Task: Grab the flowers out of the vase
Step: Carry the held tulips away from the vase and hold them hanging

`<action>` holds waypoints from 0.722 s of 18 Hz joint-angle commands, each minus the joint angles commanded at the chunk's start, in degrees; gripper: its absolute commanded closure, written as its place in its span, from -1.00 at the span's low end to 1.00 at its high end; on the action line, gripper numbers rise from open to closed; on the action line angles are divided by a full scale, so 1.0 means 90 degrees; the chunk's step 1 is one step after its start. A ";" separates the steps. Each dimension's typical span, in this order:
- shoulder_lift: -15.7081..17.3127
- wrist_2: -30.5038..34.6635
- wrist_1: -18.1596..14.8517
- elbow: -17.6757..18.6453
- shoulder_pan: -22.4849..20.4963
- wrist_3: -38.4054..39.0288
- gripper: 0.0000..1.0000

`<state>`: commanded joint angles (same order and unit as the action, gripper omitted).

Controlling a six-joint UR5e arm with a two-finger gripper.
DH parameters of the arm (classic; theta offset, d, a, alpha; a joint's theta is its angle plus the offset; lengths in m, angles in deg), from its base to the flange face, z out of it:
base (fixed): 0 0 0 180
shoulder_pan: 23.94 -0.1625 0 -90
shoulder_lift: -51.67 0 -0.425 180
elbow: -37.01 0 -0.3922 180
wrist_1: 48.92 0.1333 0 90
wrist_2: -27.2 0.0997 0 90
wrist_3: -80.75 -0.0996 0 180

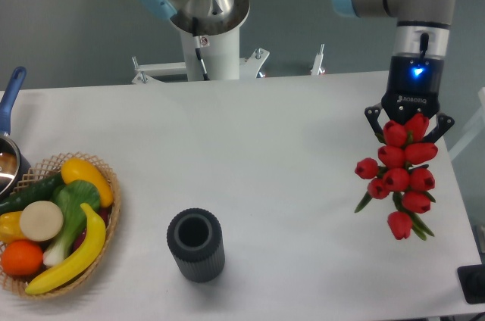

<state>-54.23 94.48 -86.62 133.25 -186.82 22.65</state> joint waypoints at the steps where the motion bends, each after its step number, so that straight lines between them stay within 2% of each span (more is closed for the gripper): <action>1: -0.0039 0.0536 -0.0107 -0.0020 0.0253 0.0039 1.00; 3: -0.0127 0.1018 -0.0127 -0.0001 0.0450 0.0059 1.00; 5: -0.0166 0.1380 -0.0312 -0.0097 0.0490 0.0049 1.00; 8: -0.0371 0.1713 -0.0926 -0.0555 0.0578 0.0020 0.91; 11: -0.0546 0.1801 -0.1775 -0.1073 0.0607 0.0010 0.84; 13: -0.0654 0.2141 -0.2050 -0.1269 0.0724 0.0010 0.81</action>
<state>-60.12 113.75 -105.07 121.83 -180.30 22.74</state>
